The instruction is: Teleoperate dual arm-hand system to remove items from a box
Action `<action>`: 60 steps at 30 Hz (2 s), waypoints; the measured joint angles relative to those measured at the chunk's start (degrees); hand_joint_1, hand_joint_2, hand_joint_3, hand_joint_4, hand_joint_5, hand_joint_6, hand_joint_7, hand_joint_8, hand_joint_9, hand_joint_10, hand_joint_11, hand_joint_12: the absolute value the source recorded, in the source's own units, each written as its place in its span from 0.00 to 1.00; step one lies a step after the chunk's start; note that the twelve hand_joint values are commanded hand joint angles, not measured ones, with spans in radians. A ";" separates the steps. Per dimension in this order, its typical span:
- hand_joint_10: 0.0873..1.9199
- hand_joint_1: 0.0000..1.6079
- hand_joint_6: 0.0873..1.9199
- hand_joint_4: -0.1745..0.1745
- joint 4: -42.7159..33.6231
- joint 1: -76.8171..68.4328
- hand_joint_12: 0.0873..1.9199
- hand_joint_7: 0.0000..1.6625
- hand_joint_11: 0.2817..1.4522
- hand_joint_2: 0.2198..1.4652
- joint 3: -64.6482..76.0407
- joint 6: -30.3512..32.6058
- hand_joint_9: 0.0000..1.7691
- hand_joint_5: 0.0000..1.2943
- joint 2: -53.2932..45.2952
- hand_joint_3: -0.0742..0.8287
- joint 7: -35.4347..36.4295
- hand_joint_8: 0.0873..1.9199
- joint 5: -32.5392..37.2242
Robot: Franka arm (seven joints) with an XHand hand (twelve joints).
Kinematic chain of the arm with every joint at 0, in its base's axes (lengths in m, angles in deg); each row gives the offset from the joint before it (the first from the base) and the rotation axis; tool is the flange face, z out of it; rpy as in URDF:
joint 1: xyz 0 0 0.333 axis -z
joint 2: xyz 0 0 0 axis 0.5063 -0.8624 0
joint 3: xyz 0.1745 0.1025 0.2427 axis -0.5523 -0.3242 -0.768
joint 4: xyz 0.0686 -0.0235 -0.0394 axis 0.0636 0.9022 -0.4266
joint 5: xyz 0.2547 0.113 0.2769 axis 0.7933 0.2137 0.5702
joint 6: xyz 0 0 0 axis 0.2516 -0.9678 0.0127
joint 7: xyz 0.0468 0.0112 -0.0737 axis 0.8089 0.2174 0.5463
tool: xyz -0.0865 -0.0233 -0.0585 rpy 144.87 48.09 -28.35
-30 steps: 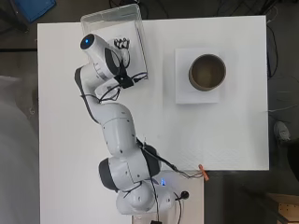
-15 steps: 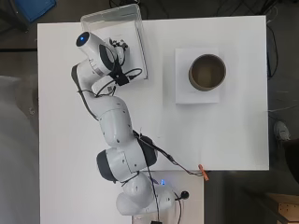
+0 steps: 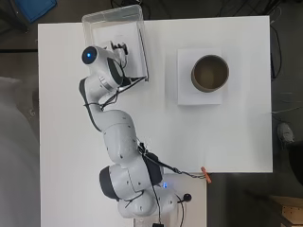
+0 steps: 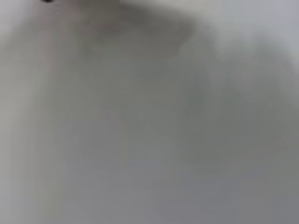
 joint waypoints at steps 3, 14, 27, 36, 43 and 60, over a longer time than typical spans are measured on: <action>1.00 0.60 0.58 1.00 2.02 0.08 0.94 0.72 0.64 0.76 -0.03 1.23 0.81 0.67 2.12 0.08 1.16 1.00 0.36; 1.00 0.60 0.61 1.00 5.63 0.54 0.93 0.71 0.61 0.77 1.59 2.54 0.79 0.66 11.82 0.08 -1.17 1.00 -3.09; 1.00 0.61 0.57 1.00 31.92 6.71 0.93 0.75 0.73 0.75 19.40 10.11 0.84 0.69 48.45 0.08 11.90 1.00 2.01; 1.00 0.61 0.56 1.00 32.15 9.27 0.93 0.75 0.77 0.75 30.69 8.37 0.86 0.69 45.00 0.08 10.95 1.00 -6.96; 1.00 0.62 0.53 1.00 29.64 9.82 0.92 0.77 0.80 0.74 34.39 10.03 0.88 0.72 40.69 0.08 9.92 1.00 -9.42; 1.00 0.63 0.49 1.00 23.36 -43.93 0.91 0.77 0.72 0.72 103.29 13.84 0.86 0.76 7.87 0.08 24.78 1.00 15.40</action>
